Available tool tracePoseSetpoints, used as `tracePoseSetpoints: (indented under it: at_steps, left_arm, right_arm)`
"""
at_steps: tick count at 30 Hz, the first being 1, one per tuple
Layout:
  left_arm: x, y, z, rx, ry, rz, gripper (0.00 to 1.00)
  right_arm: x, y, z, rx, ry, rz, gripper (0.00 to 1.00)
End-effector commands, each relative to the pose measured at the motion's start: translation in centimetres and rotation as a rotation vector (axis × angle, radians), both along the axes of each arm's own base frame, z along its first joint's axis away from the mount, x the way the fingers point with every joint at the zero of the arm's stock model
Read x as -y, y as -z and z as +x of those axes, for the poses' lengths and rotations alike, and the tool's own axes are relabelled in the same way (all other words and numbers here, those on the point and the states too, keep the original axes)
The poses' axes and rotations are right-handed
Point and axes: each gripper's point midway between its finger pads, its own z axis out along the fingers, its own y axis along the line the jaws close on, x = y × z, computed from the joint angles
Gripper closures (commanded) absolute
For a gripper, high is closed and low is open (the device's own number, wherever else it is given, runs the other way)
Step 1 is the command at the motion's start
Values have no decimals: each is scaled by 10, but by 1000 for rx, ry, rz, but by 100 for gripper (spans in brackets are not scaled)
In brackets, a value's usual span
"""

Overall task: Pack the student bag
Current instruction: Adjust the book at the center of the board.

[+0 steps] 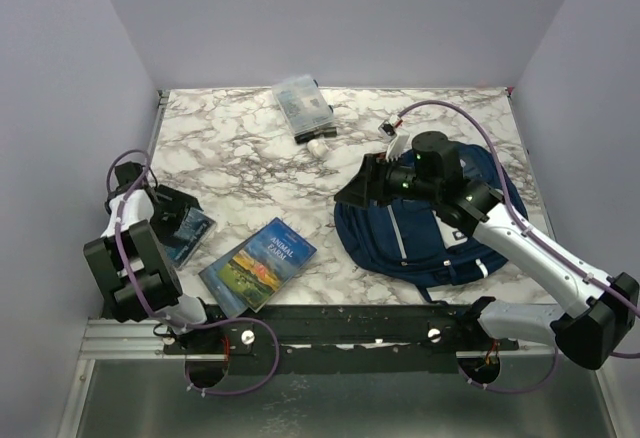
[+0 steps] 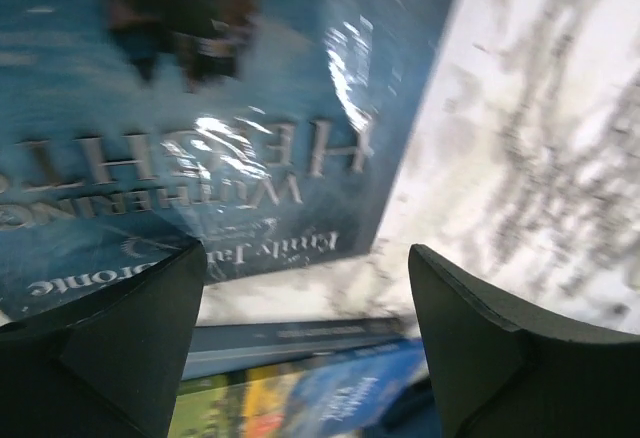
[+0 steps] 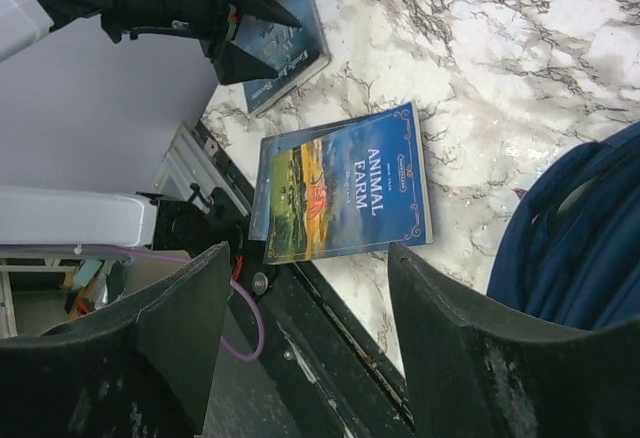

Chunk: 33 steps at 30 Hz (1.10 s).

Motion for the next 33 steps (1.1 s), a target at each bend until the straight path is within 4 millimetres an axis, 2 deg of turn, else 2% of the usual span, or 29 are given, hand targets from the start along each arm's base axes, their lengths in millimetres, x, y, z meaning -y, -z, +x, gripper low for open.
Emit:
tracePoseSetpoints:
  at_steps: [1,2,3,5,9,10,13,15,17,21,23,27,30,31,32,33]
  left_arm:
    - [74,27,23,62,33,-267,16]
    - [86,29,28,60,82,-261,23]
    - [94,27,31,39,126,-246,25]
    - [112,17,42,59,201,-229,22]
    - [148,-12,57,145,350,-240,23]
    - [150,-20,59,170,377,-215,23]
    - [130,-37,55,233,385,-74,20]
    - [96,-46,48,235,353,76,16]
    - [53,-51,35,194,267,199,10]
    - [-16,-42,-5,115,-24,210,9]
    - [-36,-37,-16,138,-115,182,8]
    - [-51,-31,-17,148,-184,160,8]
    - [-39,-15,-7,134,-211,48,13]
    - [-14,-11,5,137,-132,21,14]
    - [-28,-4,-1,125,-214,3,14]
    - [-24,0,1,120,-222,-14,14]
  right_arm:
    - [-8,-4,6,10,18,13,32]
    - [-10,-5,5,9,16,13,33]
    - [-11,-3,6,7,17,9,33]
    - [-13,-3,5,4,19,7,32]
    - [-21,-1,5,-7,15,12,33]
    - [-24,0,6,-7,15,10,32]
    - [-34,3,2,-5,0,-2,33]
    - [-40,7,-2,-8,-10,-11,33]
    - [-45,9,-5,-9,-20,-11,33]
    - [-54,14,-11,-17,-41,-9,32]
    - [-59,13,-15,-17,-53,-2,32]
    - [-65,14,-19,-20,-73,4,32]
    - [-67,13,-20,-19,-77,4,32]
    - [-67,11,-19,-15,-74,3,32]
    - [-66,10,-19,-11,-69,2,32]
    - [-65,7,-18,-3,-62,4,32]
